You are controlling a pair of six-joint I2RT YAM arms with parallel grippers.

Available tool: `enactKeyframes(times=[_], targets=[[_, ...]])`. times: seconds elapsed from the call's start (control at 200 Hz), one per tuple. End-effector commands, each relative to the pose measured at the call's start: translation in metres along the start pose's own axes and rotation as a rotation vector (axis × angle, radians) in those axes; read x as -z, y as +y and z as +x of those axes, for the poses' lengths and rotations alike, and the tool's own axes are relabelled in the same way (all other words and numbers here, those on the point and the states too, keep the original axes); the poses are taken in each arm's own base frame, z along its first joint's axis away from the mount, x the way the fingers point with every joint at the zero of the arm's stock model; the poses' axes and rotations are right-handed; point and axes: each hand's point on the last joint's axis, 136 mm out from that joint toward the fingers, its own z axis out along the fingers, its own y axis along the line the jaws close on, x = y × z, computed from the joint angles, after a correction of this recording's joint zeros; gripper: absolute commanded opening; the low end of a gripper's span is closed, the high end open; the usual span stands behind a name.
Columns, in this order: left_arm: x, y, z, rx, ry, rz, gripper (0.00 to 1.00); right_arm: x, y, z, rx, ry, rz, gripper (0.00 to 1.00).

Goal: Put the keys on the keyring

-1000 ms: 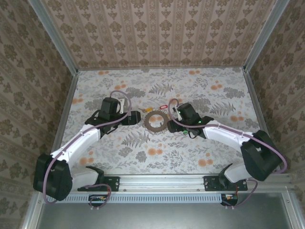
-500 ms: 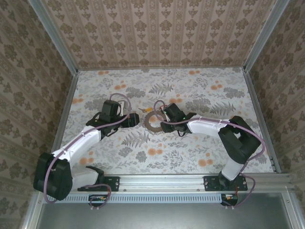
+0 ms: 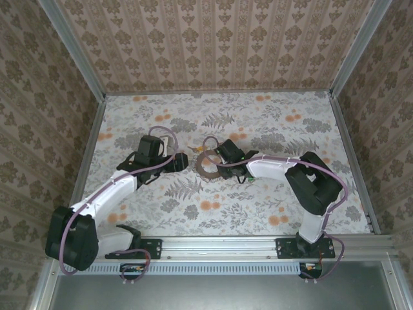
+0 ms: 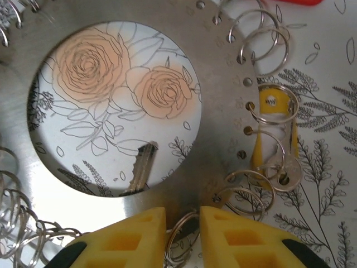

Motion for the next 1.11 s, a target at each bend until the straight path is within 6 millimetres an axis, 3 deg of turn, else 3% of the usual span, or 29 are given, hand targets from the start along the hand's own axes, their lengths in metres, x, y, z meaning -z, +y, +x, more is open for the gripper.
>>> enactKeyframes(times=[0.0, 0.275, 0.755, 0.925, 1.1], targets=[[0.001, -0.001, -0.003, 0.000, -0.009, -0.005, 0.80, 0.000, -0.002, 0.003, 0.018, 0.024, 0.029, 0.25], [0.004, -0.001, -0.005, -0.003, -0.016, -0.008, 0.80, -0.006, -0.002, 0.007, 0.027, 0.042, 0.033, 0.24], [0.013, -0.003, -0.007, -0.031, -0.031, -0.005, 0.75, 0.007, -0.004, 0.006, 0.041, 0.017, 0.030, 0.04], [0.029, -0.011, -0.011, -0.121, -0.039, 0.014, 0.71, 0.042, 0.017, -0.014, 0.109, -0.139, -0.120, 0.00], [0.061, -0.064, -0.020, -0.240, -0.129, 0.261, 0.63, 0.108, 0.050, -0.032, 0.239, -0.358, -0.347, 0.00]])
